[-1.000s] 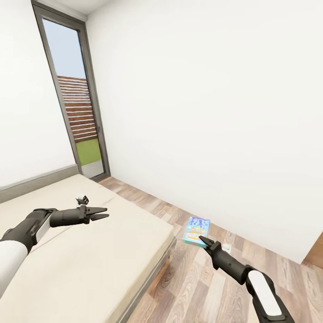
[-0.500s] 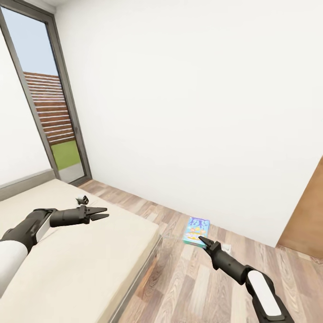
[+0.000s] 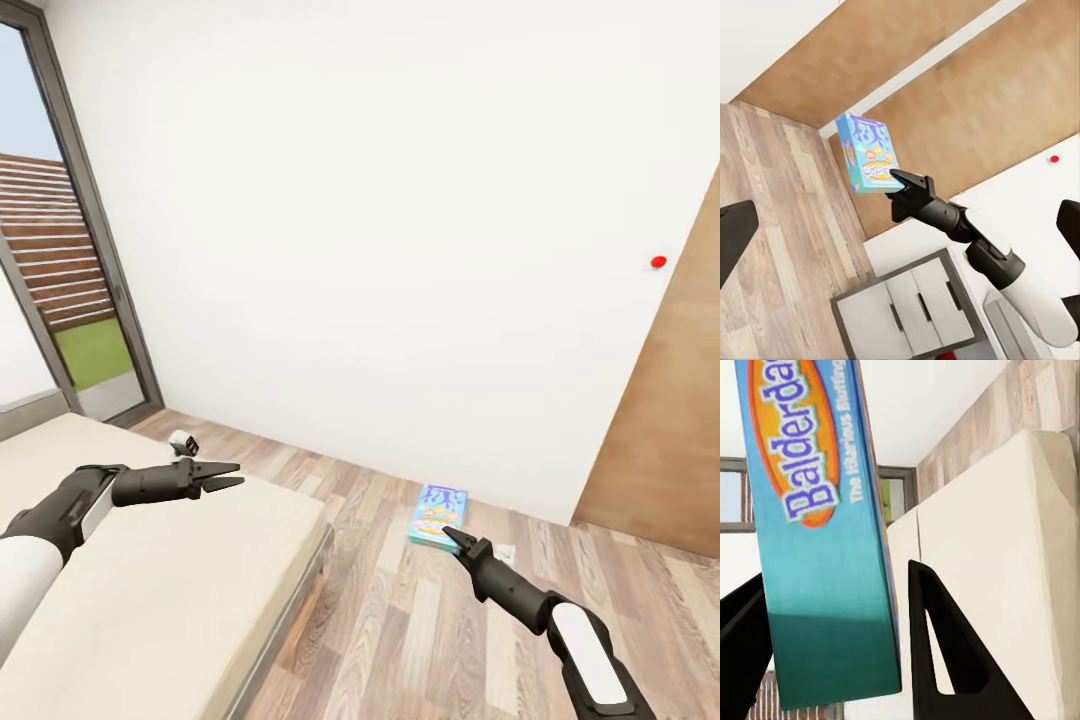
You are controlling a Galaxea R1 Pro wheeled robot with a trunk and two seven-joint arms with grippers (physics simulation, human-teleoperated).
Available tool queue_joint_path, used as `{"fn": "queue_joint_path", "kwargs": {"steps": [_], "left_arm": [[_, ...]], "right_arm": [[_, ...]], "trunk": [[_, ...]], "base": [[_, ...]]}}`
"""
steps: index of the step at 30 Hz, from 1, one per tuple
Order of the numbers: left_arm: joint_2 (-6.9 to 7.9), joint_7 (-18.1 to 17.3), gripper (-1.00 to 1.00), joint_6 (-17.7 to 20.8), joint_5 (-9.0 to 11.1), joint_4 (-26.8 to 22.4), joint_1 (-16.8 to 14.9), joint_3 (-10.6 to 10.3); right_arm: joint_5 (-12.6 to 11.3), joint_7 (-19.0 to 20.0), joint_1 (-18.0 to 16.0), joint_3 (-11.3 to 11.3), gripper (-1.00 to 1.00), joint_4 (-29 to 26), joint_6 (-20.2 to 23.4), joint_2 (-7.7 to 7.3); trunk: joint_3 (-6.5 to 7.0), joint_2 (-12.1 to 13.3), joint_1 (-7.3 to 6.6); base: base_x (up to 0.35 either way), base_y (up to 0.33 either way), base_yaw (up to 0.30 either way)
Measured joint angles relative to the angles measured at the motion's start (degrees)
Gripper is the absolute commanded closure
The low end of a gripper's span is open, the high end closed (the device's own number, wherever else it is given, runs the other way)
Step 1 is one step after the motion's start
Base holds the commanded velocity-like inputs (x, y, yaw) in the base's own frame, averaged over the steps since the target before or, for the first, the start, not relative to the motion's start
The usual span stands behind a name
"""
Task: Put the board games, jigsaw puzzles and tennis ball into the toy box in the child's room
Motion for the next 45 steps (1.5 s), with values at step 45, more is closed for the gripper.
{"fn": "queue_joint_path", "kwargs": {"steps": [45], "left_arm": [[-0.17, 0.5, -1.00, 0.0, 0.0, 0.1, 0.1, 0.0]], "right_arm": [[-1.3, 0.3, 0.6, -0.4, 1.00, -19.7, 5.8, -4.54]], "trunk": [[-1.00, 0.0, 0.00]], "base": [[0.000, 0.000, -0.161]]}}
